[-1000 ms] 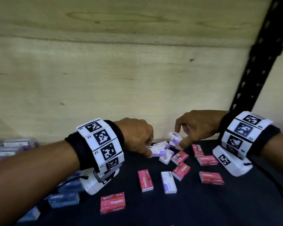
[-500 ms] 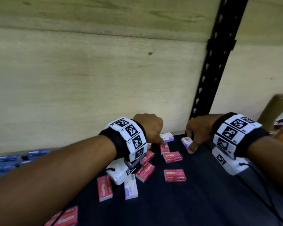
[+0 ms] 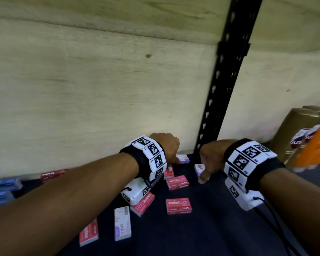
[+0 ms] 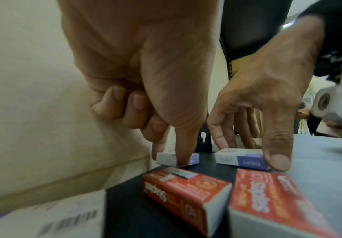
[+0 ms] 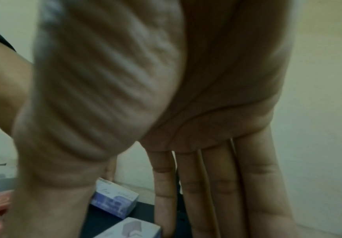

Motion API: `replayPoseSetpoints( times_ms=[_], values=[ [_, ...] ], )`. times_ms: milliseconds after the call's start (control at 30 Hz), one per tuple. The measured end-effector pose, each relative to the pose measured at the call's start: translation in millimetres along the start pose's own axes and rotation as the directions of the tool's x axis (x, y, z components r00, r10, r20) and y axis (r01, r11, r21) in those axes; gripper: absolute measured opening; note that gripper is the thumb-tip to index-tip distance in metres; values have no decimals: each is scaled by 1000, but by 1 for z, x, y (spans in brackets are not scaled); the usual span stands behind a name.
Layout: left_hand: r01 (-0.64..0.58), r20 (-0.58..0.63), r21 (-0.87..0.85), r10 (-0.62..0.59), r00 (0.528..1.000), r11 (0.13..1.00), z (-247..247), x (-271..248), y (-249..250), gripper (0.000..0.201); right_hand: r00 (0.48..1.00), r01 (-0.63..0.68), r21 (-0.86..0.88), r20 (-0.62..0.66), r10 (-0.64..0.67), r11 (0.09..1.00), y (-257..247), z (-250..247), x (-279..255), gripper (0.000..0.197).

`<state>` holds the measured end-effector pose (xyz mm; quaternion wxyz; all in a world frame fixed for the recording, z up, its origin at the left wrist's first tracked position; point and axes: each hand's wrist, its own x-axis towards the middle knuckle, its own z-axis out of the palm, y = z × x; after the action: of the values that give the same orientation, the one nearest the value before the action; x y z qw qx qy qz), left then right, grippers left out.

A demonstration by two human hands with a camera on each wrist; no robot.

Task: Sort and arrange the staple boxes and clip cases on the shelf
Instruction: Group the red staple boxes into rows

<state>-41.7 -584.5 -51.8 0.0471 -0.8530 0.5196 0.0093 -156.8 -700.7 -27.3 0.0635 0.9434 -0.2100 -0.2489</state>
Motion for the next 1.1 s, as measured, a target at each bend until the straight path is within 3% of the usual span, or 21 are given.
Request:
replayPoseSetpoints(
  times_ms=[133,233,400,533,633,767,933,1100],
  values=[
    [-2,13,3,2,1000,1000,5,4,5,36,1000,7,-3,-12,-7,1000,0,3,3,49],
    [5,13,-9,-5,1000,1000,6,0,3,42,1000,3,-29,3,-3,1000,-3,3,4,63],
    [19,16,-30,-19,1000,999,-14,-31,-27,41,1000,-27,-69,7,27,997,-6,-11,0,70],
    [67,42,27,-68,997,997,-31,-76,-66,35,973,102,-24,-206,-104,995,-22,-26,-12,44],
    [137,70,65,-141,988,988,-32,-108,-88,34,938,235,24,-269,-220,972,-43,-34,-13,30],
    [205,137,64,-212,968,977,-17,-133,-96,42,932,268,-14,-250,-263,963,-76,-36,1,34],
    [216,220,-5,-209,953,976,2,-136,-80,59,936,279,-63,-204,-286,958,-101,-32,15,40],
    [210,233,-11,-201,951,978,6,-129,-74,62,939,290,-62,-174,-296,955,-106,-27,29,47]
  ],
)
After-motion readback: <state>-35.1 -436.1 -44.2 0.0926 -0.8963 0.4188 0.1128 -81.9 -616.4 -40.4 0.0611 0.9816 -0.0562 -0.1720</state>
